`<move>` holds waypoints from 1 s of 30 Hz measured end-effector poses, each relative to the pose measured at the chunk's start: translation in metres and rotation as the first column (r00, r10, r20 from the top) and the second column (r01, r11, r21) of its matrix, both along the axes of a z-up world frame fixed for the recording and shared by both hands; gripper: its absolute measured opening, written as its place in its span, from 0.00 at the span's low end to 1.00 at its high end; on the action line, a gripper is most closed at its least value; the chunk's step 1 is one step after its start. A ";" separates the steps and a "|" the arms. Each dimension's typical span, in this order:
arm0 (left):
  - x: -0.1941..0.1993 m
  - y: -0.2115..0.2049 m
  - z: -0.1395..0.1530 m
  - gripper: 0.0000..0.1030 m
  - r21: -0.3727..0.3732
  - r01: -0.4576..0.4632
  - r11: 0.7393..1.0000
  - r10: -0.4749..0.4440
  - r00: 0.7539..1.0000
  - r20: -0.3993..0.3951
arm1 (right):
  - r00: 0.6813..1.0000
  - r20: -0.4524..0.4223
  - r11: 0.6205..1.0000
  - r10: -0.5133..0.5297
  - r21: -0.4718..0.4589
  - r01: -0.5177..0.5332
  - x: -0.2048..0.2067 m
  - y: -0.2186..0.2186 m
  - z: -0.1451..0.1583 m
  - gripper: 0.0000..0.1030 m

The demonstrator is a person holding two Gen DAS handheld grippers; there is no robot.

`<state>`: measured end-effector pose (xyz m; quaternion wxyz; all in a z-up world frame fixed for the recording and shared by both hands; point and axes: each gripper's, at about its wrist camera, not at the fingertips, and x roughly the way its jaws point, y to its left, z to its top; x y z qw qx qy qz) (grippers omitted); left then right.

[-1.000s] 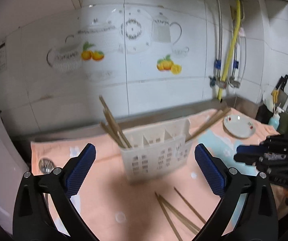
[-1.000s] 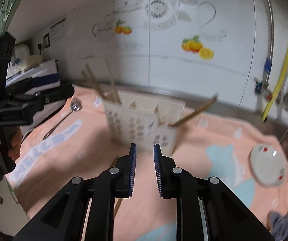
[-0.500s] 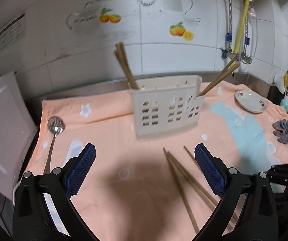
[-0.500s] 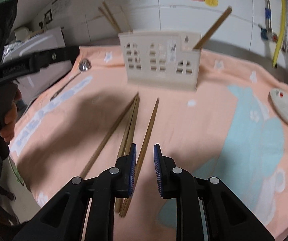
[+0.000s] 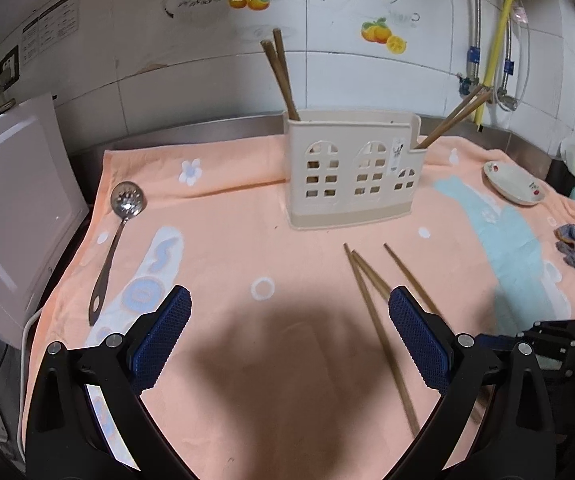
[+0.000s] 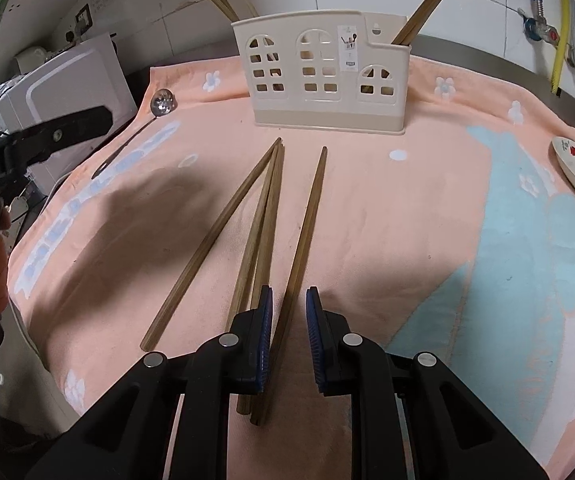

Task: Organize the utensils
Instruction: 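Move both open tools back over the remaining chopsticks on the towel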

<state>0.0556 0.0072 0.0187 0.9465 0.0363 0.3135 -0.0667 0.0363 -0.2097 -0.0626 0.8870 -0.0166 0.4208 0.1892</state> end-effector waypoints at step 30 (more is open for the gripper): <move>-0.008 -0.044 -0.055 0.95 -0.021 0.082 0.996 -0.084 0.982 -0.169 | 0.995 0.093 0.998 -0.041 -0.048 0.045 -0.008 -0.009 0.013 0.07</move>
